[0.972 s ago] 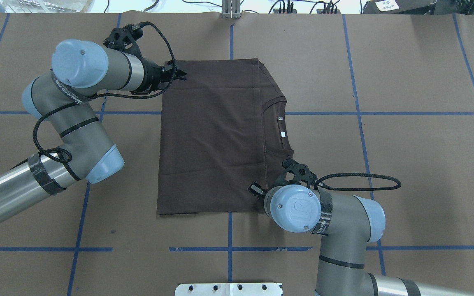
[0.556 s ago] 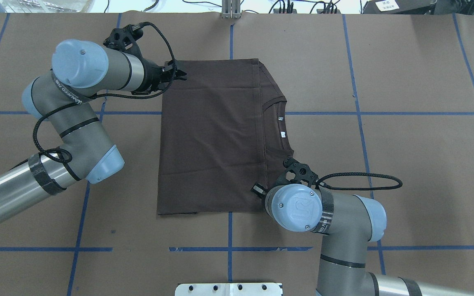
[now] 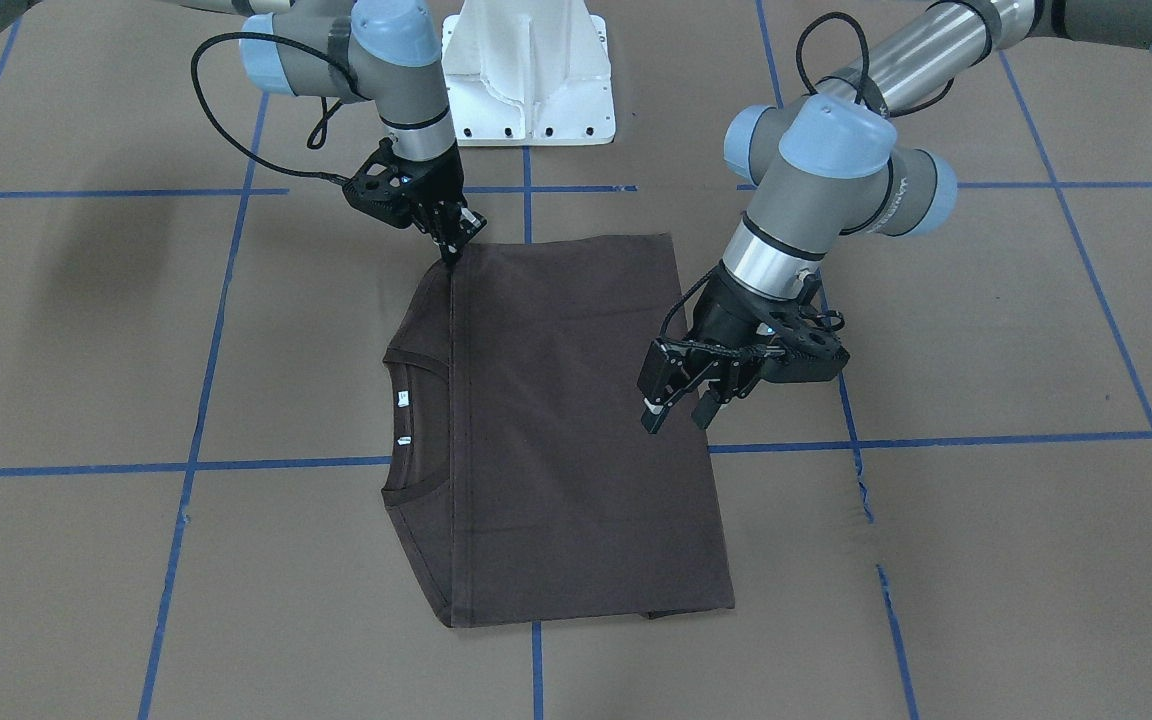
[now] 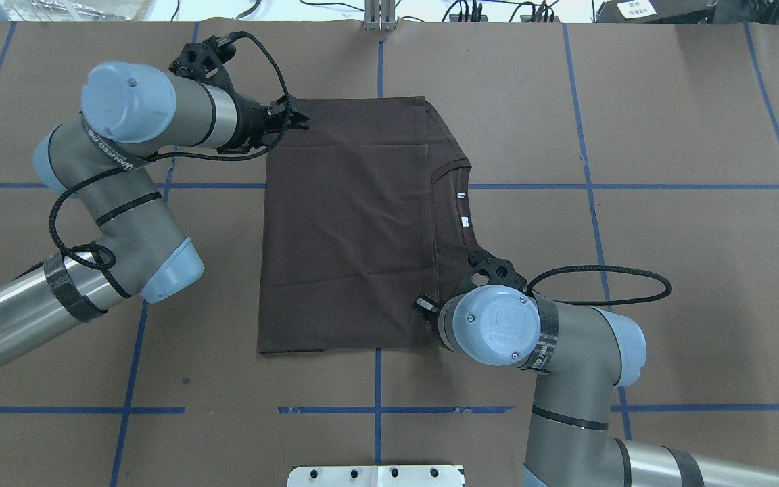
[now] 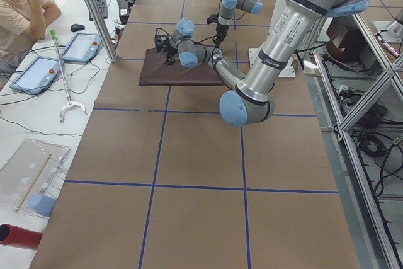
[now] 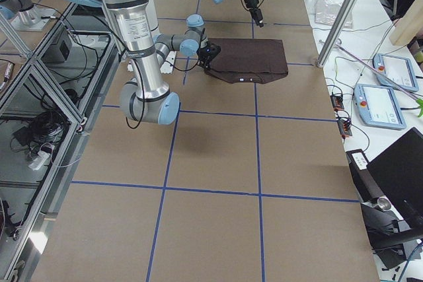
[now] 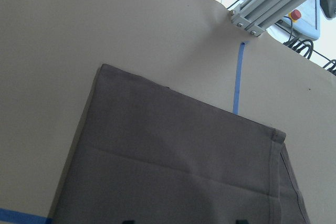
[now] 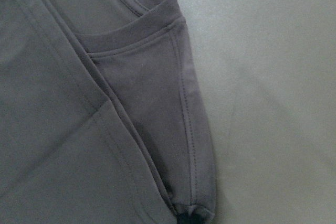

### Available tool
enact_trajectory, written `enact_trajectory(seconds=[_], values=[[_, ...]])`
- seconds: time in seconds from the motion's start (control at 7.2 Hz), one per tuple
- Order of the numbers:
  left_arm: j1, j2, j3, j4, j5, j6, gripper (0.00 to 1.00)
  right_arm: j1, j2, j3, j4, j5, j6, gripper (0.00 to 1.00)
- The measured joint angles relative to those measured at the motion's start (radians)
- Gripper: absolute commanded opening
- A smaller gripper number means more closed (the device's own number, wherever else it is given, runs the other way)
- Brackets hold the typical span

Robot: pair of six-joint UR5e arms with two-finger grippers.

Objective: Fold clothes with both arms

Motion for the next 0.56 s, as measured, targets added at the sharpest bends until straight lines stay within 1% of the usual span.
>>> enact_trajectory(seconds=[0.14, 0.28, 0.42, 0.56], values=[[0.009, 0.033, -0.048, 0.001, -0.010, -0.029, 0.71, 0.002, -0.005, 0.023, -0.013, 0.005, 0.000, 0.00], [0.039, 0.098, -0.131, 0.001, -0.011, -0.089, 0.71, 0.002, -0.007, 0.055, -0.042, 0.006, 0.000, 0.00], [0.111, 0.168, -0.223, 0.005, 0.031, -0.184, 0.71, -0.001, -0.008, 0.085, -0.073, 0.007, 0.000, 0.00], [0.213, 0.224, -0.289, 0.018, 0.125, -0.270, 0.70, -0.004, -0.009, 0.101, -0.086, 0.008, 0.000, 0.00]])
